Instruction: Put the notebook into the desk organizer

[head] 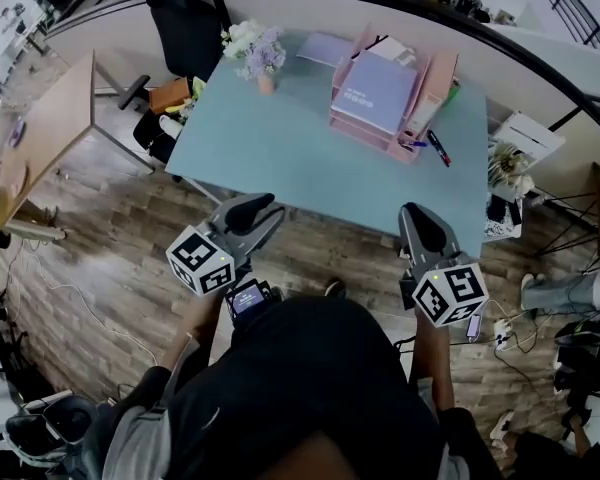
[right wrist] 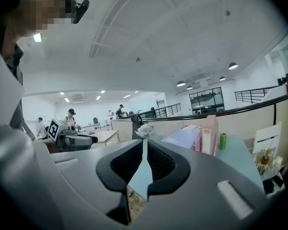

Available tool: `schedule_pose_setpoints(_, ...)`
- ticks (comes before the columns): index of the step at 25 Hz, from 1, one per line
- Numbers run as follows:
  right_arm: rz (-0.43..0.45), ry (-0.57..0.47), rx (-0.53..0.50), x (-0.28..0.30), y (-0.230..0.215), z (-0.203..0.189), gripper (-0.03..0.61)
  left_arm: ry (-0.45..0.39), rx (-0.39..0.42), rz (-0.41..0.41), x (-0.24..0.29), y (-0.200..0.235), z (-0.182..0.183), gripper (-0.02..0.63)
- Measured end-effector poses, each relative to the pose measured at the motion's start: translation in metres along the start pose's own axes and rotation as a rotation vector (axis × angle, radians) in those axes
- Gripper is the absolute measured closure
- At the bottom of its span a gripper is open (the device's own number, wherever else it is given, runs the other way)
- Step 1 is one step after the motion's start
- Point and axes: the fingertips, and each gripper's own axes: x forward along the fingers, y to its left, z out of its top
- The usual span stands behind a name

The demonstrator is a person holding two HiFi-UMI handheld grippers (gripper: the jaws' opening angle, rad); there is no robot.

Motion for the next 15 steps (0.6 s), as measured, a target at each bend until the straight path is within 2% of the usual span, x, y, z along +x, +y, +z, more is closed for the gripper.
schedule_pose_setpoints(8, 0.077, 0.019, 0.009, 0.019, -0.032, 0.000, 0.568, 0.004, -0.004, 0.069, 0.027, 0.004, 0.003, 0.463)
schedule_pose_setpoints(15, 0.058, 0.034, 0.030, 0.037, -0.047, -0.001, 0.566, 0.029, -0.015, 0.059, 0.043, 0.027, 0.006, 0.462)
